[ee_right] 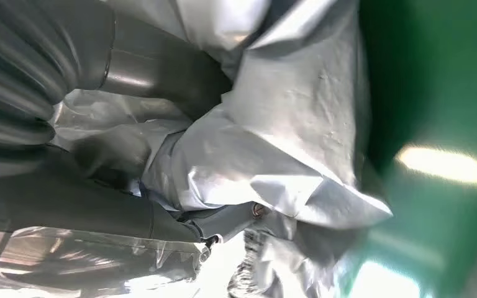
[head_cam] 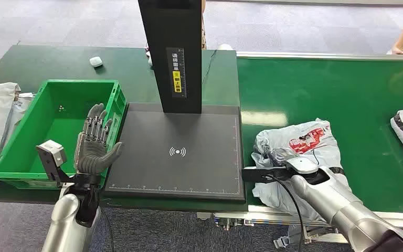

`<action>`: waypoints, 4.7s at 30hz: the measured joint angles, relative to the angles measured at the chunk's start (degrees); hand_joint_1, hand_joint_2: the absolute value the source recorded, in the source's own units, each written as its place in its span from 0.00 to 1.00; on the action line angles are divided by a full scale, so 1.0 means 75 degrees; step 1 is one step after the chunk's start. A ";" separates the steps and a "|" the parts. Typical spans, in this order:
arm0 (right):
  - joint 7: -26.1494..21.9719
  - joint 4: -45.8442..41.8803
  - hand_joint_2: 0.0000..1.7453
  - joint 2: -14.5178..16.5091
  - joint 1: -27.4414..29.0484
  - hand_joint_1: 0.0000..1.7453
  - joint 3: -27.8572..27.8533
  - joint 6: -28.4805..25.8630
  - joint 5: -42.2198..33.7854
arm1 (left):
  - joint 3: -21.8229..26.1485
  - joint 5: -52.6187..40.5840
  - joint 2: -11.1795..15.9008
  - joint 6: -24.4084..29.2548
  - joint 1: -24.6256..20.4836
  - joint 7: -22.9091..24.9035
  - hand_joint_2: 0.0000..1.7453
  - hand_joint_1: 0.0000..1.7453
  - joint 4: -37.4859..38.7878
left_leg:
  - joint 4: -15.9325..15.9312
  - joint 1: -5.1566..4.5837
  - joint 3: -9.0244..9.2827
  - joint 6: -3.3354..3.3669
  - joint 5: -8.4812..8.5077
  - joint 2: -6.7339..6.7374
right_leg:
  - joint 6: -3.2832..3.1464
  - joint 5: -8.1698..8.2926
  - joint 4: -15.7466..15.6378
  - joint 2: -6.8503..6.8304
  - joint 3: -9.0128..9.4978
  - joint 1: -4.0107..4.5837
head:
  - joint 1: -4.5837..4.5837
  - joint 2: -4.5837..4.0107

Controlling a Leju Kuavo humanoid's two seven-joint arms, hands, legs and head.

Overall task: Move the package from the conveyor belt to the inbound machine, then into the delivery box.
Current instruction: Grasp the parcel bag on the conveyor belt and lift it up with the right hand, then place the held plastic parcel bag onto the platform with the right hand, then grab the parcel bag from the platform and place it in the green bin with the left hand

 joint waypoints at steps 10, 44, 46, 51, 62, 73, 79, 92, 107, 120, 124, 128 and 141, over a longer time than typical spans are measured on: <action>-0.0547 -0.1626 1.00 0.0351 0.0254 1.00 -0.2363 -0.2028 -0.1933 | 0.0085 0.0009 0.0074 0.0011 0.0463 -0.0099 1.00 0.00 -0.0275 | 0.0000 0.0000 -0.0029 -0.0001 0.0002 -0.0012 | -0.0003 -0.0009 0.0001 -0.0019 -0.0025 -0.0004 | 0.0001 0.0000; -0.4002 -0.2714 1.00 0.1991 -0.0142 1.00 -0.2544 -0.0427 -0.1998 | 0.0461 0.0269 0.0060 0.1157 0.0113 -0.1192 1.00 0.00 -0.0670 | -0.0010 0.0002 -0.0004 -0.0019 -0.0004 0.0044 | -0.0018 -0.0003 0.0006 0.0033 -0.0030 0.0001 | 0.0001 0.0000; -0.4069 -0.2465 1.00 0.2193 -0.0230 1.00 -0.2055 -0.0383 -0.2040 | 0.0490 0.0276 0.0057 0.1176 0.0051 -0.1192 1.00 0.00 -0.0670 | -0.0011 0.0005 -0.0023 -0.0020 0.0016 -0.0001 | -0.0022 -0.0007 0.0007 -0.0021 -0.0034 0.0004 | 0.0003 0.0000; -0.4370 -0.2281 1.00 0.2407 -0.0618 1.00 -0.1348 -0.0241 -0.2126 | 0.0601 0.0282 0.0068 0.1211 0.0041 -0.1182 1.00 0.00 -0.0680 | -0.0012 0.0011 -0.0040 -0.0027 0.0022 -0.0015 | -0.0024 -0.0007 0.0011 -0.0023 -0.0039 0.0006 | 0.0009 0.0000; -0.4084 -0.2075 1.00 0.3115 -0.1344 1.00 -0.0187 -0.0191 -0.2361 | 0.0687 0.0274 0.0063 0.1271 -0.0129 -0.1012 1.00 0.00 -0.0699 | -0.0011 0.0010 -0.0041 -0.0028 0.0021 -0.0011 | -0.0023 -0.0007 0.0011 -0.0020 -0.0047 0.0003 | 0.0007 0.0000; -0.3703 -0.1542 1.00 0.3255 -0.1692 1.00 0.0601 0.1035 -0.2471 | 0.0777 0.0234 0.0063 0.1321 -0.0133 -0.0989 1.00 0.00 -0.0699 | -0.0011 0.0010 -0.0041 -0.0029 0.0021 -0.0010 | -0.0024 -0.0007 0.0010 -0.0019 -0.0047 0.0006 | 0.0007 0.0000; -0.3445 -0.1217 1.00 0.3321 -0.1836 1.00 0.1019 0.1507 -0.2450 | 0.0790 0.0161 0.0063 0.1366 -0.0132 -0.0951 1.00 0.00 -0.0699 | -0.0011 0.0010 -0.0040 -0.0029 0.0021 -0.0010 | -0.0024 -0.0007 0.0010 -0.0019 -0.0047 0.0007 | 0.0007 0.0000; -0.0680 0.1118 1.00 0.3242 -0.2719 0.03 0.3438 0.1815 -0.0629 | 0.0678 -0.0038 -0.0013 0.1836 -0.0147 -0.0451 1.00 0.00 -0.0699 | -0.0007 0.0010 0.0008 -0.0018 0.0021 -0.0016 | -0.0015 -0.0004 0.0000 -0.0029 0.0005 -0.0007 | 0.0007 0.0000; -0.1169 0.0911 1.00 0.3069 -0.2097 0.00 0.2022 -0.1319 -0.1103 | 0.0585 -0.0055 -0.0010 0.1871 -0.0025 -0.0530 1.00 0.00 -0.0764 | -0.0003 0.0009 -0.0008 -0.0019 0.0027 -0.0012 | -0.0015 0.0010 0.0000 -0.0021 -0.0013 0.0002 | 0.0006 0.0000; -0.3465 -0.0290 1.00 0.2952 -0.1345 0.00 0.0128 -0.2775 -0.2524 | 0.0539 -0.0100 0.0007 0.1854 -0.0045 -0.0967 1.00 0.00 -0.0761 | -0.0003 0.0010 -0.0020 -0.0020 0.0026 -0.0011 | -0.0018 0.0008 0.0000 -0.0021 -0.0023 0.0003 | 0.0006 0.0000; -0.4277 -0.0789 1.00 0.2952 -0.0919 0.00 -0.0608 -0.2538 -0.3696 | 0.0422 -0.0227 0.0043 0.1656 0.0021 -0.1161 1.00 0.00 -0.0762 | -0.0003 0.0010 -0.0025 -0.0019 0.0026 -0.0013 | -0.0018 0.0007 0.0000 -0.0023 -0.0025 0.0002 | 0.0007 0.0000; -0.4435 -0.1175 1.00 0.2950 -0.0677 0.00 -0.1191 -0.2406 -0.4072 | 0.0352 -0.0267 0.0061 0.1599 0.0081 -0.1198 1.00 0.00 -0.0764 | -0.0003 0.0009 -0.0028 -0.0020 0.0024 -0.0012 | -0.0018 0.0007 0.0000 -0.0021 -0.0030 0.0002 | 0.0007 0.0000; -0.4259 -0.2123 1.00 0.2881 -0.0113 0.00 -0.2592 -0.1853 -0.5080 | -0.0100 -0.1081 0.0140 0.0952 0.0223 -0.1231 1.00 0.00 -0.0973 | -0.0003 0.0009 -0.0030 -0.0018 0.0023 -0.0012 | -0.0017 0.0006 0.0000 -0.0022 -0.0033 -0.0001 | 0.0008 0.0000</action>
